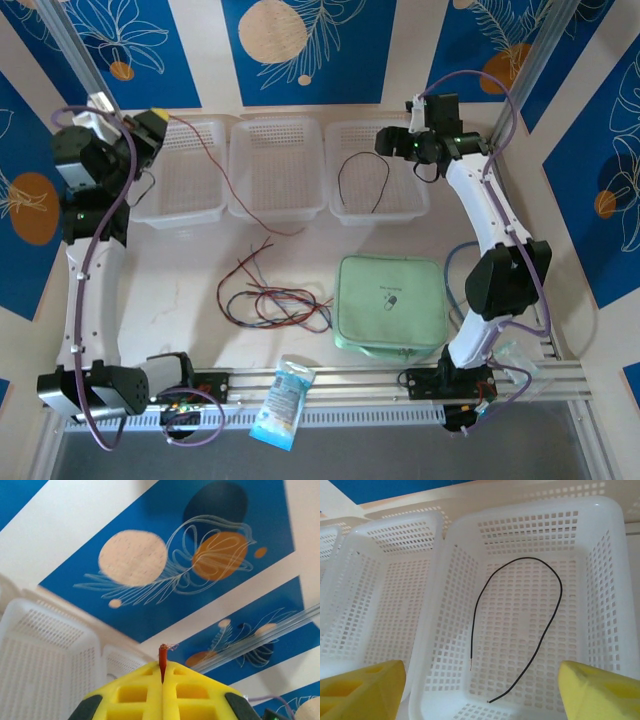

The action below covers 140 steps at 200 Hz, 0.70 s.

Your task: Untangle the cables

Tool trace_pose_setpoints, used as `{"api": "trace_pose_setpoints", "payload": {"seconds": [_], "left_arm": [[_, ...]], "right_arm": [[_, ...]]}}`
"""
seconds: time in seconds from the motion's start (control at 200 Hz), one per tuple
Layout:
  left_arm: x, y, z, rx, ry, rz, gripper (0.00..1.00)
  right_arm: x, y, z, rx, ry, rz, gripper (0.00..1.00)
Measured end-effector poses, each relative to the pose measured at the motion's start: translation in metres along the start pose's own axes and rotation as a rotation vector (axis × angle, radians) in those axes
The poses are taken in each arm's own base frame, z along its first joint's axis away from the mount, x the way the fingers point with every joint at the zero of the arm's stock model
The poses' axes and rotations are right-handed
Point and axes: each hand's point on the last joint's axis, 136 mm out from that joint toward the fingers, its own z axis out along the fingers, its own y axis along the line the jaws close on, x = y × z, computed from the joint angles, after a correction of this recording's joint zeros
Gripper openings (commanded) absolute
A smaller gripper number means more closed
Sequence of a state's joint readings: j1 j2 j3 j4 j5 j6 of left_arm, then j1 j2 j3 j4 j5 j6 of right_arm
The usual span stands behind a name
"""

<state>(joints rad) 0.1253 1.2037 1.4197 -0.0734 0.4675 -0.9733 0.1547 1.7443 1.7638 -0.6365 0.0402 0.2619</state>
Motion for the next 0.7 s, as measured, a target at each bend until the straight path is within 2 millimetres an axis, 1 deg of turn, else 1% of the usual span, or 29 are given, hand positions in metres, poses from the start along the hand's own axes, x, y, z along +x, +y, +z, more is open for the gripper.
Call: {"api": "trace_pose_setpoints", "payload": {"seconds": [0.17,0.275,0.37,0.475,0.57,0.7], "left_arm": [[-0.047,-0.040,0.009,0.069,-0.126,0.063,0.00],[-0.071,-0.057,0.012,0.093,-0.207,0.114,0.00],[-0.091,-0.066,0.014,0.087,-0.276,0.169,0.00],[-0.113,-0.073,0.016,0.068,-0.360,0.231,0.00],[-0.128,-0.076,0.018,0.048,-0.432,0.287,0.00],[-0.148,-0.081,0.020,0.029,-0.531,0.379,0.00]], "right_arm": [[0.008,-0.002,0.004,-0.010,0.024,0.008,0.81],[0.010,-0.001,0.004,-0.017,0.028,0.010,0.81],[0.012,0.000,0.006,-0.023,0.034,0.017,0.81],[0.020,-0.001,0.010,-0.030,0.052,0.022,0.81],[0.027,-0.003,0.013,-0.033,0.072,0.028,0.81],[0.028,0.000,0.012,-0.045,0.076,0.030,0.81]]}}
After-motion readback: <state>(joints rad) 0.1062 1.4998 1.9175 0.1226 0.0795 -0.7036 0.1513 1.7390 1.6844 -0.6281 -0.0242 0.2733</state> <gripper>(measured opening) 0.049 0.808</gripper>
